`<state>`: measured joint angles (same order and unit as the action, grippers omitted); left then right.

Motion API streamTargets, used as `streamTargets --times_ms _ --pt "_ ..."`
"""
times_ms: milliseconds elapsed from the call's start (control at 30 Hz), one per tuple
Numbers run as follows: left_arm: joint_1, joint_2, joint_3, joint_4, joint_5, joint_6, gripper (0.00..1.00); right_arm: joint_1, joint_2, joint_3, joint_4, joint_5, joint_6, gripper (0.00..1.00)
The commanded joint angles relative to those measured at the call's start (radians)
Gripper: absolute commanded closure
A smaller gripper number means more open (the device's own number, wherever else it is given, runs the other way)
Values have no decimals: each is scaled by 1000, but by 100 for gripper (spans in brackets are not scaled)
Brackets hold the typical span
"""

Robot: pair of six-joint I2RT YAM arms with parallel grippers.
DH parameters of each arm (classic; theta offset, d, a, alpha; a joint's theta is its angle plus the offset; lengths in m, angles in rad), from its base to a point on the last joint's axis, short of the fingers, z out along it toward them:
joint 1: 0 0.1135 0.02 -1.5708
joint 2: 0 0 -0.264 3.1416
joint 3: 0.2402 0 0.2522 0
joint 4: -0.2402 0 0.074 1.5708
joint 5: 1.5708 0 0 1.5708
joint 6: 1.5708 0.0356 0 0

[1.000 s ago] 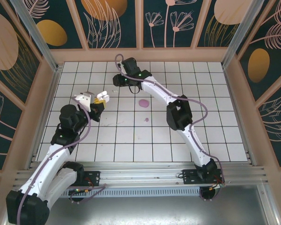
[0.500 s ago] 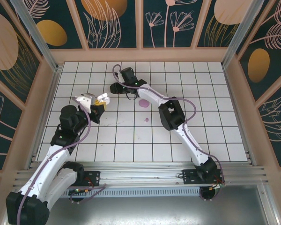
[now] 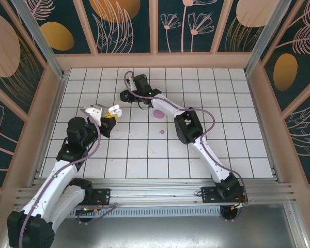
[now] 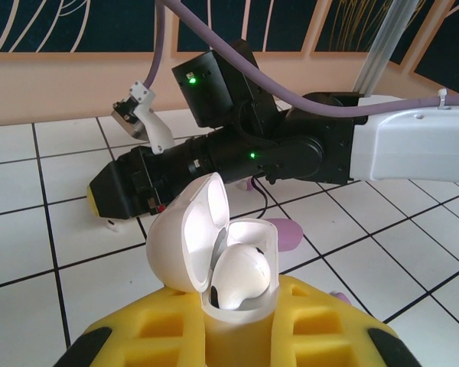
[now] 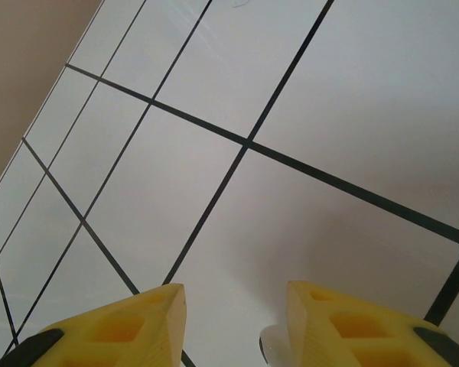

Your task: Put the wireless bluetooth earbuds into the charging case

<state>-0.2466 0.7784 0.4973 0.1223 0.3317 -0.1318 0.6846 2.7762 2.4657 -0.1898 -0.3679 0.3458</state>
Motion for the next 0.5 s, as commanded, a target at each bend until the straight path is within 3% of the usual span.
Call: streamTargets --times_ms 0,233,467 --pt "10 -18 -5 12 15 12 100 10 39 33 8 4 -26 60" --pt "9 -39 -6 2 17 10 100 23 51 33 -49 -2 -53 58" --pt "9 -65 -8 -7 20 3 100 29 17 7 -161 46 -86 62"
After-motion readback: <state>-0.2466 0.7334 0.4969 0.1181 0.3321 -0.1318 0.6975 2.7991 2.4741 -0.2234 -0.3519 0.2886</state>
